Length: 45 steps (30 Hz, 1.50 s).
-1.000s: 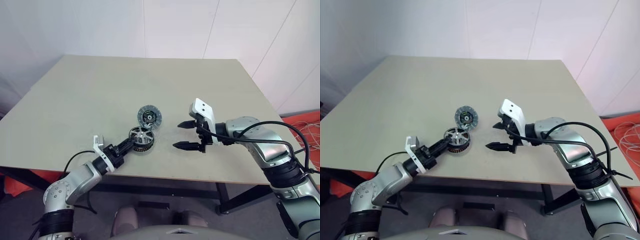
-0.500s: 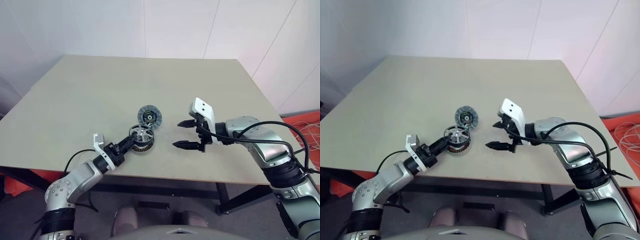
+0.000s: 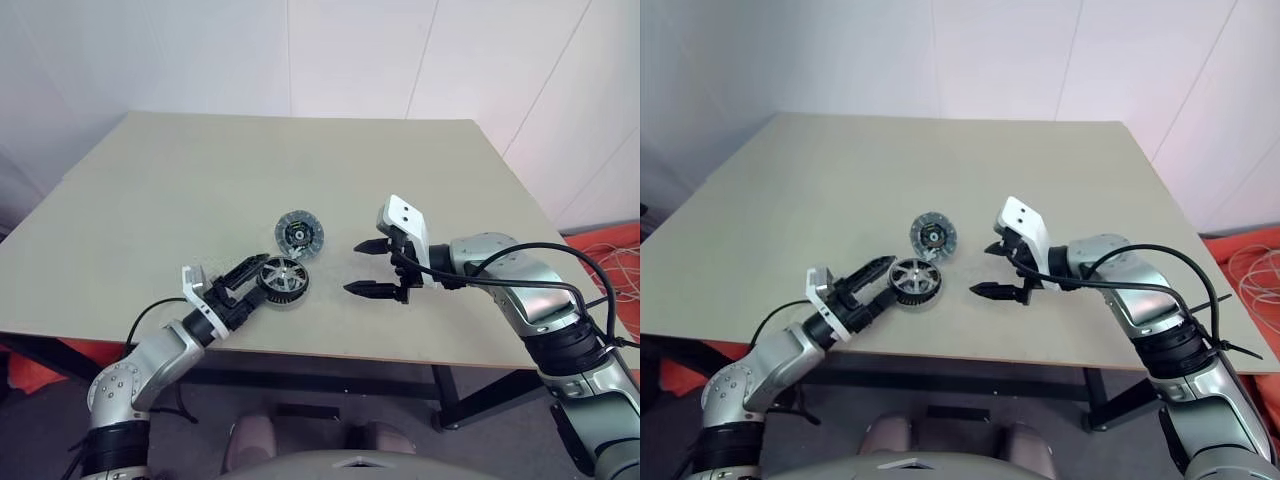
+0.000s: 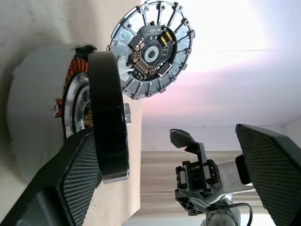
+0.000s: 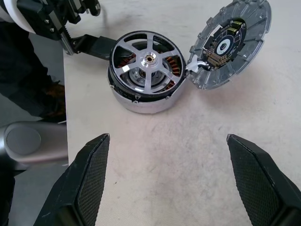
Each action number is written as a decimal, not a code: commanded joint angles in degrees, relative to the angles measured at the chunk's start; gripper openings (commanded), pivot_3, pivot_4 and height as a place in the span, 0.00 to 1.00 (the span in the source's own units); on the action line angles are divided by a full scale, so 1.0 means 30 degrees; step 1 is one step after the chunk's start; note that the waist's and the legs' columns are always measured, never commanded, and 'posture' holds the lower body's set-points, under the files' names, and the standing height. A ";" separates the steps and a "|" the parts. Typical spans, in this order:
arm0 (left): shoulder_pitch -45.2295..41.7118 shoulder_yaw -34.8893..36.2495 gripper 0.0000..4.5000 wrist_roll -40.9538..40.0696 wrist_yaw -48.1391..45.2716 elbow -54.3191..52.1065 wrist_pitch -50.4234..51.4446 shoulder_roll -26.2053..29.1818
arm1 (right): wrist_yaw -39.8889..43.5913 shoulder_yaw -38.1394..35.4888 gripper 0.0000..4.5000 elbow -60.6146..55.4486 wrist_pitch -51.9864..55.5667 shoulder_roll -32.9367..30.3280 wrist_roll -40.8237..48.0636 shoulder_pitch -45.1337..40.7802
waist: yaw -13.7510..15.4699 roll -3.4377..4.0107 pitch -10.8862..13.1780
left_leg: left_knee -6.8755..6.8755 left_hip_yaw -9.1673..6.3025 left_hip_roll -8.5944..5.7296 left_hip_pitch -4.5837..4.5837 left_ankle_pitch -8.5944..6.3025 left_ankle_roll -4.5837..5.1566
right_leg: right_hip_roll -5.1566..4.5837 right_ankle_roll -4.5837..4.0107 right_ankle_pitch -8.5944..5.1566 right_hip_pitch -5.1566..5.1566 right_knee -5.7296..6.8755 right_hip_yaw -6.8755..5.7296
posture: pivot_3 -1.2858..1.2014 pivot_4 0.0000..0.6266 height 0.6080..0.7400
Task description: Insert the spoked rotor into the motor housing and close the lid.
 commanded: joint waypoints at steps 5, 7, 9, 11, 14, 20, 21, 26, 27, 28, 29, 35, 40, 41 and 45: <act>0.0322 -0.0979 0.99 -0.0389 0.1134 -0.2251 0.0200 0.1754 | -0.0085 -0.0158 1.00 -0.0265 -0.0332 0.0488 0.0066 -0.0551 | 0.0002 -0.0002 -0.0003 | 0.0001 -0.0004 -0.0001 -0.0001 -0.0001 0.0000 | 0.0000 0.0001 0.0000 0.0000 0.0002 -0.0002 | 0.52 0.00 1.00; 0.0255 -0.1141 0.99 -0.0378 0.1247 -0.2388 0.0300 0.2289 | -0.0057 -0.0114 1.00 -0.0244 -0.0354 0.0584 0.0027 -0.0572 | -0.0001 -0.0003 -0.0003 | 0.0002 -0.0002 -0.0003 -0.0001 -0.0001 0.0002 | -0.0001 0.0002 0.0000 0.0000 0.0000 0.0000 | 0.52 0.00 1.00; 0.0136 -0.1296 0.99 -0.0269 0.1334 -0.2589 0.0556 0.3007 | -0.0014 -0.0097 1.00 -0.0177 -0.0380 0.0640 -0.0019 -0.0600 | 0.0002 -0.0003 -0.0004 | 0.0001 -0.0003 0.0001 0.0001 0.0000 0.0000 | 0.0002 0.0003 0.0000 0.0000 0.0005 -0.0002 | 0.52 0.00 1.00; -0.0027 -0.1477 0.99 -0.0385 0.1381 -0.2717 0.0799 0.3784 | 0.0019 -0.0086 1.00 -0.0097 -0.0409 0.0678 -0.0062 -0.0636 | 0.0001 0.0000 -0.0006 | -0.0001 -0.0004 0.0001 0.0007 0.0000 -0.0001 | 0.0003 0.0003 0.0000 0.0000 0.0009 -0.0002 | 0.52 0.00 1.00; -0.0399 -0.1759 0.99 -0.0542 0.0923 -0.3224 0.1622 0.5482 | 0.0076 -0.0079 1.00 0.0038 -0.0481 0.0736 -0.0121 -0.0699 | -0.0010 0.0000 -0.0006 | 0.0000 -0.0004 0.0002 0.0009 0.0000 -0.0001 | 0.0004 0.0003 0.0000 -0.0001 0.0012 -0.0001 | 0.52 0.00 1.00; -0.1926 -0.1407 0.99 0.1095 -0.1340 -0.3657 0.2769 0.8816 | -0.0343 -0.0581 1.00 0.0710 -0.0236 0.1575 0.0297 -0.0995 | -0.0053 0.0006 -0.0011 | 0.0007 -0.0006 0.0002 0.0018 0.0005 -0.0011 | 0.0007 0.0001 0.0000 -0.0003 0.0033 0.0003 | 0.52 0.00 1.00; -0.2159 -0.1273 0.99 0.1464 -0.1860 -0.3691 0.2806 0.9234 | -0.0464 -0.0735 1.00 0.0833 -0.0108 0.1815 0.0473 -0.1048 | -0.0067 0.0002 -0.0013 | 0.0007 -0.0006 0.0001 0.0022 0.0005 -0.0011 | 0.0006 0.0001 0.0001 -0.0002 0.0043 0.0009 | 0.52 0.00 1.00; -0.3776 -0.0609 1.00 0.7873 -0.6291 -0.2726 0.0638 1.1957 | -0.2173 -0.1115 0.78 0.2741 -0.0243 0.4487 0.0513 -0.1819 | -0.0148 0.0002 -0.0013 | 0.0012 -0.0006 0.0004 0.0027 0.0034 -0.0058 | 0.0020 -0.0004 0.0001 -0.0038 0.0056 0.0013 | 0.52 0.00 1.00; -0.3829 -0.0646 1.00 0.9211 -0.7045 -0.2391 0.0041 1.2309 | -0.2329 -0.0983 0.73 0.2898 -0.0342 0.4834 0.0411 -0.1912 | -0.0196 0.0001 -0.0013 | 0.0010 -0.0005 0.0004 0.0025 0.0051 -0.0088 | 0.0020 -0.0005 0.0001 -0.0045 0.0057 0.0015 | 0.52 0.00 1.00; -0.3897 -0.0689 1.00 1.0154 -0.7633 -0.2079 -0.0351 1.2485 | -0.2439 -0.0898 0.63 0.3051 -0.0427 0.5072 0.0326 -0.1998 | -0.0214 0.0009 -0.0012 | 0.0004 -0.0005 0.0005 0.0016 0.0054 -0.0094 | 0.0020 -0.0005 0.0001 -0.0040 0.0056 0.0020 | 0.52 0.00 1.00; -0.3917 -0.0815 1.00 1.1840 -0.8234 -0.1669 -0.1559 1.2585 | -0.2630 -0.0596 0.55 0.3321 -0.0705 0.5464 0.0053 -0.2143 | -0.0217 0.0011 -0.0012 | -0.0004 -0.0006 0.0005 0.0018 0.0055 -0.0095 | 0.0016 -0.0005 0.0001 -0.0042 0.0053 0.0026 | 0.52 0.00 1.00; -0.4559 -0.0814 1.00 1.8910 -0.8336 0.0606 -0.7076 1.1133 | -0.2664 0.1582 0.09 0.5188 -0.2914 0.7230 -0.1768 -0.2792 | -0.0422 -0.0006 -0.0021 | -0.0014 -0.0035 0.0008 -0.0005 0.0057 -0.0103 | 0.0005 -0.0015 0.0008 -0.0091 0.0069 0.0019 | 0.52 0.00 1.00; -0.4669 -0.1169 1.00 2.3210 -0.8165 0.0995 -1.0417 0.9741 | -0.2537 0.2468 0.00 0.7370 -0.3427 0.8482 -0.2527 -0.3432 | -0.0593 -0.0007 -0.0020 | -0.0016 -0.0038 -0.0011 -0.0033 0.0046 -0.0090 | -0.0020 -0.0047 0.0024 -0.0096 0.0067 0.0019 | 0.52 0.00 1.00; -0.4751 -0.1130 1.00 2.3535 -0.8523 0.1121 -1.0789 0.9526 | -0.2509 0.2532 0.00 0.7769 -0.3428 0.8639 -0.2651 -0.3542 | -0.0625 -0.0007 -0.0020 | -0.0016 -0.0038 -0.0007 -0.0028 0.0046 -0.0091 | -0.0020 -0.0050 0.0025 -0.0093 0.0071 0.0020 | 0.52 0.00 1.00; -0.4729 -0.1205 1.00 2.4861 -0.9261 0.0988 -1.1517 0.8965 | -0.1745 0.3911 0.00 0.9684 -0.2560 0.8802 -0.3682 -0.3929 | -0.0628 -0.0010 -0.0020 | -0.0012 -0.0037 -0.0003 -0.0017 0.0050 -0.0098 | -0.0020 -0.0080 0.0039 -0.0094 0.0099 0.0021 | 0.52 0.00 1.00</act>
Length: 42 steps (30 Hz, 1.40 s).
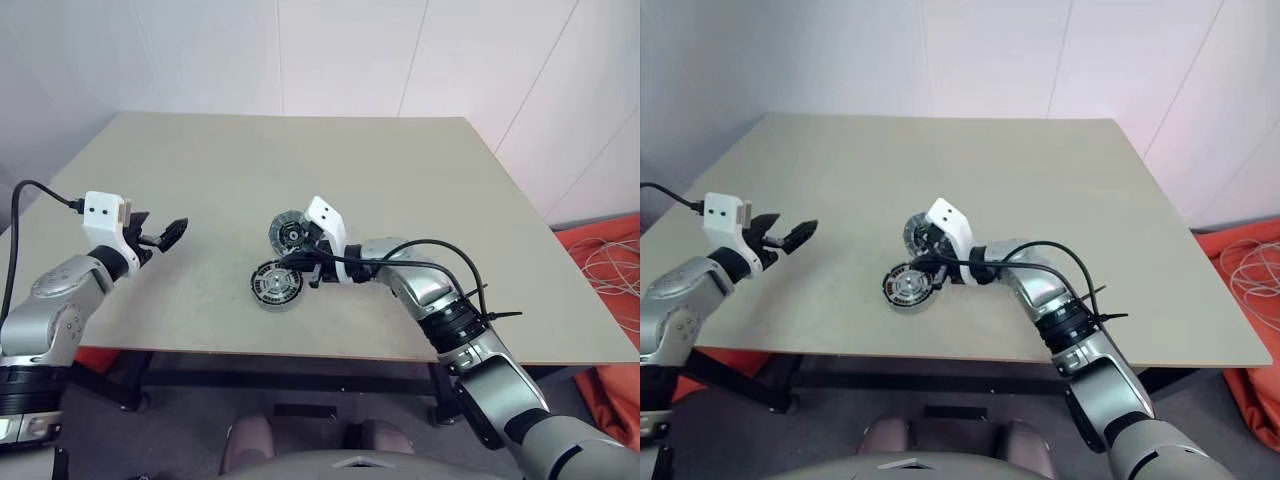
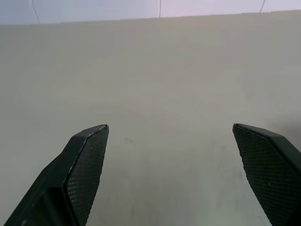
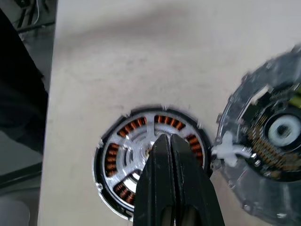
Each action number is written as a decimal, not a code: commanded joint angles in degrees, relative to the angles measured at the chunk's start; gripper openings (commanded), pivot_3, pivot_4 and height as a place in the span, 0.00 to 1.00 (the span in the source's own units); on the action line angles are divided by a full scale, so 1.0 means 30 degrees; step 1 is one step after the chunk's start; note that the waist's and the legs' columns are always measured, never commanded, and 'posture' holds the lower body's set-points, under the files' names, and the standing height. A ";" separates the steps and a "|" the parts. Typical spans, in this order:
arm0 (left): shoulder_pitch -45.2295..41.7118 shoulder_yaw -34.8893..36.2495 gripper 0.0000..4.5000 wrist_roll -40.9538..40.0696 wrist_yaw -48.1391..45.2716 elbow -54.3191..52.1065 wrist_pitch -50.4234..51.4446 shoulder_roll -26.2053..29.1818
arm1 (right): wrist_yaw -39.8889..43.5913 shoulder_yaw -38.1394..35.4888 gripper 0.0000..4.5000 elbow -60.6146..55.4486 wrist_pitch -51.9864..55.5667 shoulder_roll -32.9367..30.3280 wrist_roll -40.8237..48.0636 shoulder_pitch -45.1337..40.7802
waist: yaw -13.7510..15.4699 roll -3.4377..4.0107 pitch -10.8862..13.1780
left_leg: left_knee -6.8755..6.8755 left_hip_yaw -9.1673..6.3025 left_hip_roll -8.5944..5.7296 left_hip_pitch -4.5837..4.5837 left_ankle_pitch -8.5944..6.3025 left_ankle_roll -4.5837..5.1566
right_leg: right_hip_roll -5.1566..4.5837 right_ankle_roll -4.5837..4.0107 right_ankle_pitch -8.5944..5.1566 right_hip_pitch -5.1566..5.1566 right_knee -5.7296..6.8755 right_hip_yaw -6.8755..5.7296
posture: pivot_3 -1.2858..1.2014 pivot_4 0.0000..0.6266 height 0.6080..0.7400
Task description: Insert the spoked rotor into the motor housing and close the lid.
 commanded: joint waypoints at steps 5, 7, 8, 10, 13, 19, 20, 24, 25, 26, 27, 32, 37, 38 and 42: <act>-0.0151 0.0035 1.00 0.2427 -0.1348 -0.0206 -0.1793 -0.0500 | 0.1283 0.1078 0.00 0.1160 0.2417 -0.0035 -0.0611 -0.0821 | -0.0014 0.0001 0.0000 | -0.0003 0.0005 0.0004 0.0016 -0.0001 0.0001 | 0.0001 0.0003 -0.0006 0.0035 0.0017 0.0008 | 0.52 0.00 1.00; -0.0172 0.0177 1.00 0.2615 -0.1445 -0.0230 -0.1760 -0.0748 | 0.1282 0.0837 0.00 0.0926 0.2558 -0.0120 -0.0588 -0.0910 | -0.0008 0.0000 -0.0001 | -0.0004 0.0006 0.0002 0.0020 -0.0001 0.0000 | 0.0000 0.0021 -0.0019 0.0036 0.0025 0.0011 | 0.52 0.00 1.00; -0.0236 0.0232 1.00 0.2733 -0.1476 -0.0202 -0.1732 -0.0851 | 0.1332 0.0738 0.00 0.0857 0.2580 -0.0145 -0.0563 -0.0951 | -0.0006 0.0000 -0.0001 | -0.0002 0.0006 0.0001 0.0020 0.0000 -0.0001 | -0.0001 0.0021 -0.0018 0.0036 0.0030 0.0015 | 0.52 0.00 1.00; -0.0370 0.0282 1.00 0.2852 -0.1596 -0.0152 -0.1561 -0.1061 | 0.1813 0.0405 0.00 0.0061 0.1574 -0.0665 -0.0565 -0.1087 | 0.0027 0.0000 -0.0001 | 0.0002 0.0006 0.0001 0.0020 0.0000 -0.0002 | -0.0001 0.0017 -0.0016 0.0033 0.0037 0.0016 | 0.52 0.00 1.00; -0.0521 0.0330 1.00 0.3059 -0.1741 -0.0023 -0.1480 -0.1264 | 0.2784 0.0582 0.00 -0.0705 -0.0745 -0.1874 -0.1243 -0.1488 | 0.0093 -0.0002 0.0000 | 0.0025 0.0004 -0.0005 0.0015 0.0002 -0.0003 | -0.0013 -0.0006 -0.0002 -0.0012 0.0060 0.0014 | 0.52 0.00 1.00; -0.0633 0.0330 1.00 0.2389 -0.3145 -0.0080 -0.0742 -0.1392 | 0.6606 0.1986 0.21 -0.1465 -0.5204 -0.4048 -0.2571 -0.3227 | -0.0023 -0.0001 0.0002 | 0.0034 0.0012 0.0002 -0.0011 -0.0003 0.0007 | -0.0016 -0.0027 -0.0001 -0.0044 0.0111 0.0014 | 0.52 0.00 1.00; -0.0476 0.0409 1.00 0.1937 -0.3630 -0.0366 -0.0324 -0.1346 | 0.7085 0.2334 0.28 -0.1367 -0.5928 -0.4240 -0.3004 -0.3522 | -0.0066 -0.0002 0.0001 | 0.0030 0.0023 0.0007 -0.0021 -0.0011 0.0021 | -0.0015 -0.0026 -0.0020 -0.0048 0.0133 0.0016 | 0.52 0.00 1.00; 0.0386 0.0558 1.00 0.1662 -0.4824 -0.1164 -0.0090 -0.1057 | 0.8696 0.3941 0.59 -0.0047 -1.0146 -0.4718 -0.5218 -0.5093 | -0.0031 -0.0001 0.0002 | 0.0028 0.0029 0.0011 -0.0025 -0.0017 0.0031 | -0.0014 -0.0097 -0.0033 -0.0102 0.0184 0.0013 | 0.52 0.00 1.00; 0.0670 0.0588 1.00 0.1690 -0.5073 -0.1395 -0.0205 -0.1017 | 0.8949 0.4166 0.65 0.0347 -1.1064 -0.4625 -0.5535 -0.5448 | -0.0030 -0.0004 0.0003 | 0.0032 0.0029 0.0009 -0.0028 -0.0018 0.0034 | -0.0017 -0.0153 0.0000 -0.0117 0.0187 0.0014 | 0.52 0.00 1.00; 0.1088 0.0628 1.00 0.1605 -0.5575 -0.1788 -0.0437 -0.0964 | 0.9187 0.4424 0.74 0.0763 -1.1971 -0.4468 -0.5874 -0.5822 | -0.0027 -0.0004 0.0003 | 0.0039 0.0028 0.0009 -0.0035 -0.0020 0.0038 | -0.0017 -0.0161 0.0005 -0.0125 0.0187 0.0013 | 0.52 0.00 1.00; 0.1491 0.0697 1.00 0.1343 -0.6102 -0.2228 -0.0419 -0.0902 | 0.9349 0.4654 0.82 0.1151 -1.2868 -0.4323 -0.6218 -0.6142 | -0.0034 -0.0005 0.0004 | 0.0042 0.0028 0.0008 -0.0040 -0.0023 0.0044 | -0.0017 -0.0165 0.0006 -0.0126 0.0186 0.0013 | 0.52 0.00 1.00; 0.3622 0.1204 1.00 0.0290 -0.8415 -0.4172 0.0048 -0.0132 | 0.8873 0.5802 0.99 0.3650 -1.7203 -0.3094 -0.8308 -0.7275 | -0.0121 -0.0008 0.0008 | 0.0043 0.0028 0.0017 -0.0055 -0.0026 0.0049 | -0.0015 -0.0178 0.0005 -0.0152 0.0190 0.0013 | 0.52 0.00 1.00; 0.5103 0.1279 1.00 0.1163 -0.9856 -0.4700 -0.0805 0.0930 | 0.8281 0.6616 0.99 0.6114 -1.9837 -0.2158 -1.0003 -0.7837 | -0.0182 -0.0010 0.0013 | 0.0068 0.0025 0.0014 -0.0051 -0.0027 0.0051 | -0.0016 -0.0177 0.0002 -0.0148 0.0209 0.0017 | 0.52 0.00 1.00; 0.5419 0.1190 1.00 0.1535 -1.0042 -0.4743 -0.1116 0.1163 | 0.8062 0.6726 0.99 0.6636 -2.0195 -0.1967 -1.0331 -0.7984 | -0.0230 -0.0010 0.0014 | 0.0070 0.0025 0.0014 -0.0051 -0.0028 0.0051 | -0.0016 -0.0175 0.0001 -0.0146 0.0207 0.0016 | 0.52 0.00 1.00; 0.6073 0.0994 1.00 0.2396 -1.0345 -0.4838 -0.1868 0.1508 | 0.7115 0.7071 0.99 0.8735 -2.1547 -0.1307 -1.1755 -0.8676 | -0.0454 -0.0003 0.0019 | 0.0077 0.0021 0.0018 -0.0047 -0.0027 0.0050 | -0.0016 -0.0161 -0.0008 -0.0148 0.0223 0.0017 | 0.52 0.00 1.00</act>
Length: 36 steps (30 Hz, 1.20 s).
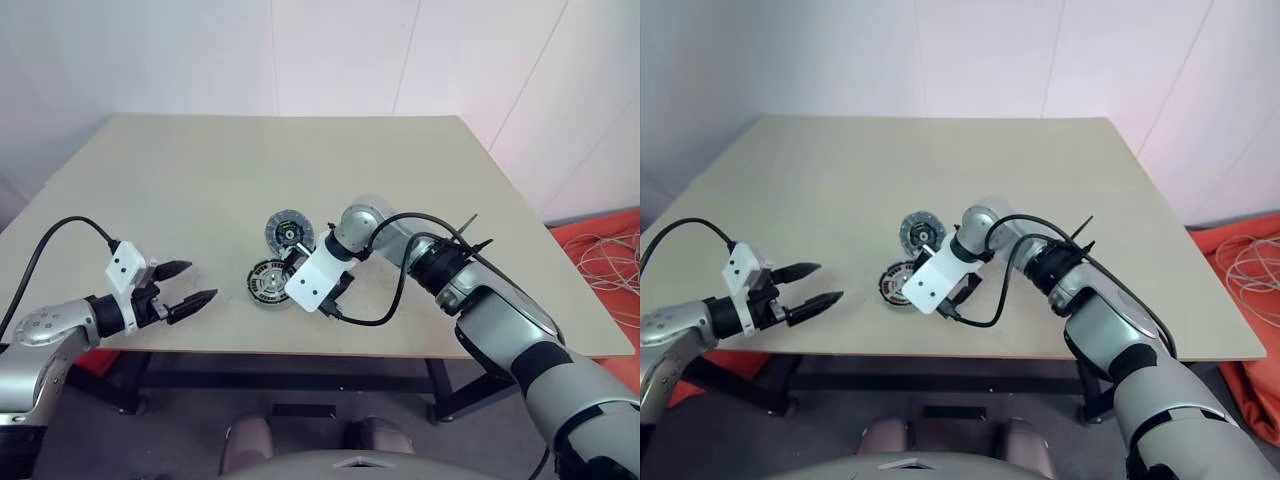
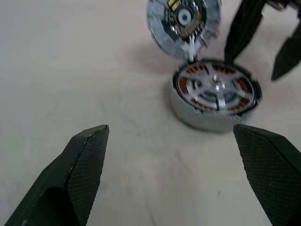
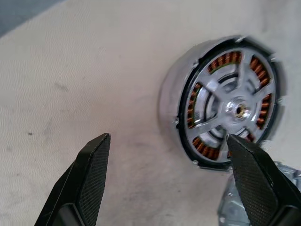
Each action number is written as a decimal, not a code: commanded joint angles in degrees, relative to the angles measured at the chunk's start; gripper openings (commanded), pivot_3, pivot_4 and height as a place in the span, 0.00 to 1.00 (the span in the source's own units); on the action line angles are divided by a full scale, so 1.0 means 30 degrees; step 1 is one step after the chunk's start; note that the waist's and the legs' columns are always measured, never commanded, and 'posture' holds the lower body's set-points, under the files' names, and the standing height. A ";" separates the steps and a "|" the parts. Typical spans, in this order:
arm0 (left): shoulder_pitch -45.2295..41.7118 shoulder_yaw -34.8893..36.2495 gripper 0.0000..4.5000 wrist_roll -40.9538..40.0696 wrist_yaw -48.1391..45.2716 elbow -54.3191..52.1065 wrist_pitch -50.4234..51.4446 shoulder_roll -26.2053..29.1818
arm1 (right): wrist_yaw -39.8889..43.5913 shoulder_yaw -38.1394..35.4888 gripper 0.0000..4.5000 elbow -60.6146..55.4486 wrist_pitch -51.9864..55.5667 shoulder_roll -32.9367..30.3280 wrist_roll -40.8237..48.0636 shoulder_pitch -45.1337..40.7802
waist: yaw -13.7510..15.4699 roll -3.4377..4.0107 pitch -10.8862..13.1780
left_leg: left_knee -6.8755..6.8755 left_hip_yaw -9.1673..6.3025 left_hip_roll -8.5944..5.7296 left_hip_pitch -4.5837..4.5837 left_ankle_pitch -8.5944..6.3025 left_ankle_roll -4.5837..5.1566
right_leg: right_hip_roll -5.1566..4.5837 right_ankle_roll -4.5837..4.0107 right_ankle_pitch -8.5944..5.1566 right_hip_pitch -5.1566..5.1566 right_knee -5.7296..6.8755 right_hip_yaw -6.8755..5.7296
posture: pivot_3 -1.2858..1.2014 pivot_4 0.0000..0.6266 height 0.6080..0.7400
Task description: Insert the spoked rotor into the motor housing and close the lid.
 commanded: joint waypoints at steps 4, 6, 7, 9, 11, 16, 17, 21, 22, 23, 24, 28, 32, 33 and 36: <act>0.0013 0.0245 1.00 0.0724 -0.0234 -0.0751 -0.0995 0.0197 | -0.1219 0.0220 0.99 0.2427 -0.1843 0.0790 -0.1697 -0.1394 | -0.0141 0.0003 0.0002 | 0.0001 0.0001 0.0002 0.0006 0.0000 -0.0001 | 0.0001 -0.0015 0.0009 -0.0003 0.0007 0.0004 | 0.52 0.00 1.00; -0.0018 0.0223 1.00 0.0829 -0.0191 -0.0725 -0.1071 0.0128 | -0.1448 0.0253 0.95 0.2940 -0.2130 0.0997 -0.2026 -0.1530 | -0.0184 0.0003 0.0002 | -0.0001 0.0002 0.0004 0.0009 -0.0001 0.0000 | 0.0002 -0.0022 0.0012 0.0000 0.0009 0.0007 | 0.52 0.00 1.00; -0.0057 0.0203 1.00 0.0897 -0.0166 -0.0703 -0.1119 0.0084 | -0.1572 0.0263 0.90 0.3174 -0.2293 0.1114 -0.2174 -0.1583 | -0.0212 0.0003 0.0002 | -0.0001 0.0003 0.0005 0.0016 -0.0001 0.0000 | 0.0004 -0.0023 0.0012 0.0001 0.0012 0.0009 | 0.52 0.00 1.00; -0.0212 0.0118 1.00 0.1044 -0.0100 -0.0635 -0.1228 -0.0015 | -0.1783 0.0316 0.78 0.3545 -0.2565 0.1349 -0.2495 -0.1682 | -0.0246 0.0009 0.0006 | 0.0000 0.0003 0.0009 0.0025 0.0000 -0.0001 | 0.0009 -0.0033 0.0018 0.0006 0.0017 0.0012 | 0.52 0.00 1.00; -0.0369 0.0038 1.00 0.1161 -0.0071 -0.0528 -0.1338 -0.0079 | -0.1903 0.0359 0.63 0.3760 -0.2781 0.1477 -0.2723 -0.1750 | -0.0232 0.0012 0.0007 | 0.0003 0.0004 0.0008 0.0030 0.0000 -0.0001 | 0.0008 -0.0036 0.0019 0.0006 0.0020 0.0015 | 0.52 0.00 1.00; -0.0881 -0.0189 1.00 0.1575 0.0003 -0.0025 -0.1769 -0.0280 | -0.2187 0.0280 0.24 0.4120 -0.2935 0.1740 -0.3074 -0.1870 | -0.0210 0.0010 0.0006 | 0.0014 0.0003 0.0005 0.0040 -0.0002 0.0001 | 0.0007 -0.0037 0.0020 0.0028 0.0017 0.0021 | 0.52 0.00 1.00; -0.0962 -0.0240 1.00 0.1630 -0.0017 0.0063 -0.1820 -0.0319 | -0.2173 0.0211 0.16 0.4114 -0.2834 0.1780 -0.3040 -0.1886 | -0.0217 0.0007 0.0003 | 0.0013 0.0003 0.0004 0.0039 -0.0002 0.0002 | 0.0007 -0.0039 0.0021 0.0027 0.0018 0.0022 | 0.52 0.00 1.00; -0.1277 -0.0437 1.00 0.1879 -0.0093 0.0440 -0.2046 -0.0499 | -0.1661 -0.0253 0.00 0.3672 -0.2274 0.1791 -0.2578 -0.1867 | -0.0264 0.0020 0.0011 | 0.0012 0.0004 0.0009 0.0042 -0.0002 0.0002 | 0.0016 -0.0046 0.0024 0.0023 0.0023 0.0026 | 0.52 0.00 1.00; -0.1343 -0.0492 1.00 0.1960 -0.0103 0.0549 -0.2154 -0.0538 | -0.1394 -0.0429 0.00 0.3432 -0.1977 0.1758 -0.2353 -0.1823 | -0.0268 0.0021 0.0013 | 0.0019 0.0004 0.0011 0.0040 -0.0003 0.0002 | 0.0016 -0.0050 0.0027 0.0026 0.0027 0.0030 | 0.52 0.00 1.00; -0.1386 -0.0546 1.00 0.2025 -0.0100 0.0631 -0.2238 -0.0575 | -0.1195 -0.0576 0.00 0.3149 -0.1702 0.1681 -0.2190 -0.1774 | -0.0243 0.0026 0.0016 | 0.0021 0.0003 0.0012 0.0037 -0.0003 0.0003 | 0.0017 -0.0050 0.0027 0.0024 0.0028 0.0028 | 0.52 0.00 1.00; -0.1441 -0.0612 1.00 0.2090 -0.0098 0.0731 -0.2319 -0.0612 | -0.0848 -0.0760 0.00 0.2740 -0.1228 0.1534 -0.1985 -0.1710 | -0.0211 0.0025 0.0015 | 0.0024 0.0003 0.0009 0.0032 -0.0003 0.0002 | 0.0016 -0.0051 0.0028 0.0016 0.0028 0.0028 | 0.52 0.00 1.00; -0.1759 -0.0894 1.00 0.2303 -0.0109 0.1154 -0.2556 -0.0761 | 0.0385 -0.1341 0.00 0.0870 0.0568 0.0673 -0.1539 -0.1392 | -0.0042 0.0024 0.0017 | 0.0038 -0.0001 0.0004 -0.0009 -0.0011 0.0018 | 0.0014 -0.0062 0.0034 0.0002 0.0021 0.0029 | 0.52 0.00 1.00; -0.2265 -0.1213 1.00 0.2520 -0.0225 0.1726 -0.2754 -0.0898 | 0.1314 -0.1743 0.00 -0.1021 0.2500 -0.0562 -0.1380 -0.1144 | -0.0057 0.0019 0.0016 | 0.0058 -0.0003 0.0008 -0.0077 -0.0015 0.0025 | 0.0015 -0.0066 0.0037 -0.0054 0.0027 0.0027 | 0.52 0.00 1.00; -0.2446 -0.1337 1.00 0.2590 -0.0296 0.1945 -0.2824 -0.0935 | 0.1441 -0.1945 0.00 -0.1588 0.3137 -0.0874 -0.1343 -0.1077 | -0.0067 0.0018 0.0016 | 0.0062 -0.0003 0.0007 -0.0087 -0.0015 0.0025 | 0.0015 -0.0066 0.0038 -0.0069 0.0029 0.0028 | 0.52 0.00 1.00; -0.3030 -0.1711 1.00 0.2865 -0.0482 0.2675 -0.3106 -0.1010 | 0.2466 -0.2652 0.00 -0.3936 0.5519 -0.1867 -0.0999 -0.0659 | -0.0065 0.0023 0.0019 | 0.0080 -0.0003 0.0008 -0.0131 -0.0015 0.0026 | 0.0017 -0.0067 0.0039 -0.0111 0.0037 0.0027 | 0.52 0.00 1.00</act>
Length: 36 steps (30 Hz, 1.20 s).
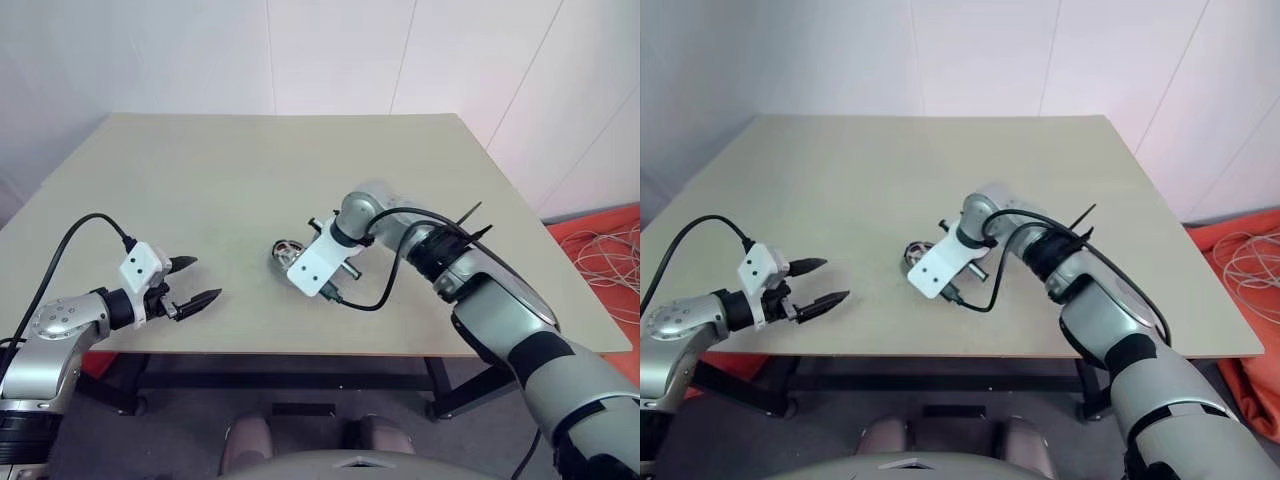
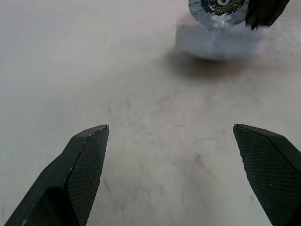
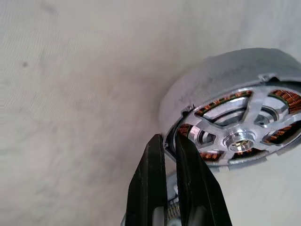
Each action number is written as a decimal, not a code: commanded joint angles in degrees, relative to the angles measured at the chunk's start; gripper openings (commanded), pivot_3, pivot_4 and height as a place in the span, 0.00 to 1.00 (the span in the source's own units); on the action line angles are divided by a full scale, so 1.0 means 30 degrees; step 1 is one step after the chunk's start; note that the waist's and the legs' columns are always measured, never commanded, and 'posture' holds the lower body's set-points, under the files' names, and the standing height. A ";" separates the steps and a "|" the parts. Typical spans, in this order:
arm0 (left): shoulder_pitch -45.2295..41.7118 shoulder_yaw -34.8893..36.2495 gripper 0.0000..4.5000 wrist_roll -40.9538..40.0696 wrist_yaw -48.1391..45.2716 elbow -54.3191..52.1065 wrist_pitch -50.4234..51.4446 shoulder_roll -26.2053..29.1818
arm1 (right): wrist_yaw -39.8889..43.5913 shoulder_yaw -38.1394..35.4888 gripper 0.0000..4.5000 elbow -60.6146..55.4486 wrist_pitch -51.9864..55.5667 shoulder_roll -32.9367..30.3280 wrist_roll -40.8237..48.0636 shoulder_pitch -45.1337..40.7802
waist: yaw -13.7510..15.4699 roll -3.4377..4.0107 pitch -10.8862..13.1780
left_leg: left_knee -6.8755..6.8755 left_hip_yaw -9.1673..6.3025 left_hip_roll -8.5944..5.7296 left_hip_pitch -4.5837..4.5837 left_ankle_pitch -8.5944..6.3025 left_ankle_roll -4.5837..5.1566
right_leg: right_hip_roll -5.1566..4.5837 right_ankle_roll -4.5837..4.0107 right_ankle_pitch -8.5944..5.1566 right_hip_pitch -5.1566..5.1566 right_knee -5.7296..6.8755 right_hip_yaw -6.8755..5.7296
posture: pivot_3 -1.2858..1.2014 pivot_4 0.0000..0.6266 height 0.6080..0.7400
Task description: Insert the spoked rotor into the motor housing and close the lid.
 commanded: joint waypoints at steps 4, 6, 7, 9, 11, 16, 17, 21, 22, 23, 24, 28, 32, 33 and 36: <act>-0.1324 -0.0498 1.00 0.0493 -0.0462 0.1215 -0.0867 -0.0103 | 0.1929 -0.1742 0.00 -0.5628 0.5197 -0.1504 0.0595 0.0747 | -0.0004 -0.0003 -0.0001 | 0.0014 -0.0001 0.0008 -0.0024 -0.0006 0.0011 | 0.0010 -0.0001 0.0002 -0.0017 -0.0003 -0.0003 | 0.52 0.00 1.00; -0.1712 -0.0753 1.00 0.0661 -0.0538 0.1651 -0.1050 -0.0230 | 0.1973 -0.1676 0.00 -0.6473 0.6373 -0.1541 0.0386 0.1230 | -0.0011 -0.0003 -0.0001 | 0.0013 0.0001 0.0009 -0.0024 -0.0007 0.0013 | 0.0010 -0.0001 0.0002 -0.0025 -0.0003 -0.0002 | 0.52 0.00 1.00; -0.1908 -0.0891 1.00 0.0717 -0.0579 0.1838 -0.1132 -0.0304 | 0.1929 -0.1572 0.00 -0.6723 0.6900 -0.1437 0.0287 0.1500 | -0.0015 -0.0001 0.0000 | 0.0016 0.0001 0.0008 -0.0024 -0.0007 0.0013 | 0.0010 -0.0001 0.0002 -0.0026 -0.0001 -0.0002 | 0.52 0.00 1.00; -0.2267 -0.1111 1.00 0.0835 -0.0639 0.2147 -0.1254 -0.0471 | 0.1695 -0.1333 0.00 -0.6885 0.7807 -0.1022 0.0094 0.1843 | -0.0024 -0.0002 0.0000 | 0.0020 0.0004 0.0012 -0.0021 -0.0007 0.0012 | 0.0010 -0.0004 0.0004 -0.0029 0.0002 -0.0001 | 0.52 0.00 1.00; -0.2484 -0.1222 1.00 0.0913 -0.0690 0.2347 -0.1331 -0.0587 | 0.1355 -0.1191 0.00 -0.6783 0.8590 -0.0458 -0.0059 0.1930 | -0.0035 0.0001 0.0002 | 0.0025 0.0003 0.0011 -0.0018 -0.0006 0.0010 | 0.0010 -0.0007 0.0006 -0.0032 0.0009 -0.0002 | 0.52 0.00 1.00; -0.2642 -0.1349 1.00 0.1011 -0.0647 0.2535 -0.1423 -0.0745 | 0.0209 -0.0639 0.00 -0.5345 0.9663 0.0888 -0.0584 0.1589 | -0.0025 0.0002 0.0002 | 0.0043 0.0004 0.0016 -0.0009 -0.0005 0.0006 | 0.0009 -0.0018 0.0014 -0.0029 0.0019 -0.0002 | 0.52 0.00 1.00; -0.2605 -0.1354 1.00 0.1034 -0.0572 0.2508 -0.1430 -0.0776 | -0.0211 -0.0522 0.00 -0.4925 0.9652 0.1133 -0.0770 0.1477 | -0.0026 0.0002 0.0002 | 0.0049 0.0003 0.0016 -0.0013 -0.0005 0.0007 | 0.0009 -0.0018 0.0015 -0.0030 0.0019 -0.0002 | 0.52 0.00 1.00; -0.2175 -0.1269 1.00 0.1104 -0.0295 0.2204 -0.1237 -0.0831 | -0.1209 -0.0545 0.00 -0.4192 0.9838 0.1869 -0.0941 0.1256 | -0.0029 0.0004 0.0004 | 0.0054 0.0002 0.0015 -0.0014 -0.0005 0.0006 | 0.0008 -0.0019 0.0016 -0.0031 0.0020 -0.0002 | 0.52 0.00 1.00; -0.2100 -0.1250 1.00 0.1106 -0.0260 0.2152 -0.1192 -0.0829 | -0.1203 -0.0526 0.00 -0.4229 0.9669 0.1824 -0.0918 0.1219 | -0.0018 0.0005 0.0004 | 0.0053 0.0001 0.0016 -0.0015 -0.0005 0.0006 | 0.0008 -0.0018 0.0016 -0.0030 0.0019 -0.0002 | 0.52 0.00 1.00; -0.2040 -0.1233 1.00 0.1094 -0.0229 0.2091 -0.1150 -0.0829 | -0.1113 -0.0505 0.08 -0.4349 0.9501 0.1710 -0.0883 0.1177 | -0.0008 0.0005 0.0004 | 0.0053 0.0001 0.0015 -0.0016 -0.0005 0.0006 | 0.0007 -0.0018 0.0016 -0.0030 0.0019 -0.0002 | 0.52 0.00 1.00; -0.1991 -0.1216 1.00 0.1054 -0.0188 0.2028 -0.1048 -0.0836 | -0.1038 -0.0527 0.15 -0.4501 0.9449 0.1617 -0.0832 0.1154 | -0.0005 0.0005 0.0004 | 0.0053 0.0001 0.0014 -0.0019 -0.0006 0.0007 | 0.0007 -0.0018 0.0016 -0.0030 0.0017 -0.0002 | 0.52 0.00 1.00; -0.1911 -0.1194 1.00 0.0846 -0.0108 0.1814 -0.0528 -0.0819 | 0.0219 -0.0864 0.43 -0.6458 1.0209 0.1166 -0.0134 0.1136 | -0.0005 0.0005 0.0004 | 0.0052 -0.0001 0.0016 -0.0017 -0.0007 0.0009 | 0.0007 -0.0018 0.0017 -0.0028 0.0017 -0.0002 | 0.52 0.00 1.00; -0.2145 -0.1245 1.00 0.0662 -0.0175 0.1797 -0.0036 -0.0859 | 0.1588 -0.1285 0.73 -0.9197 1.1651 0.0907 0.0842 0.1088 | -0.0001 0.0005 0.0004 | 0.0051 -0.0001 0.0017 -0.0008 -0.0007 0.0010 | 0.0008 -0.0017 0.0017 -0.0019 0.0021 -0.0001 | 0.52 0.00 1.00; -0.2278 -0.1291 1.00 0.0654 -0.0177 0.1841 0.0094 -0.0891 | 0.1530 -0.1456 0.81 -0.9601 1.2024 0.1055 0.1053 0.1025 | -0.0001 0.0004 0.0004 | 0.0051 -0.0001 0.0019 -0.0004 -0.0007 0.0009 | 0.0008 -0.0017 0.0017 -0.0018 0.0023 -0.0002 | 0.52 0.00 1.00; -0.2653 -0.1316 1.00 0.0572 -0.0187 0.1951 0.0246 -0.1068 | 0.1573 -0.2457 0.99 -1.0574 1.3739 0.1578 0.2280 0.0427 | 0.0001 0.0007 0.0005 | 0.0055 -0.0001 0.0019 0.0012 -0.0004 0.0005 | 0.0008 -0.0016 0.0016 -0.0006 0.0033 -0.0001 | 0.52 0.00 1.00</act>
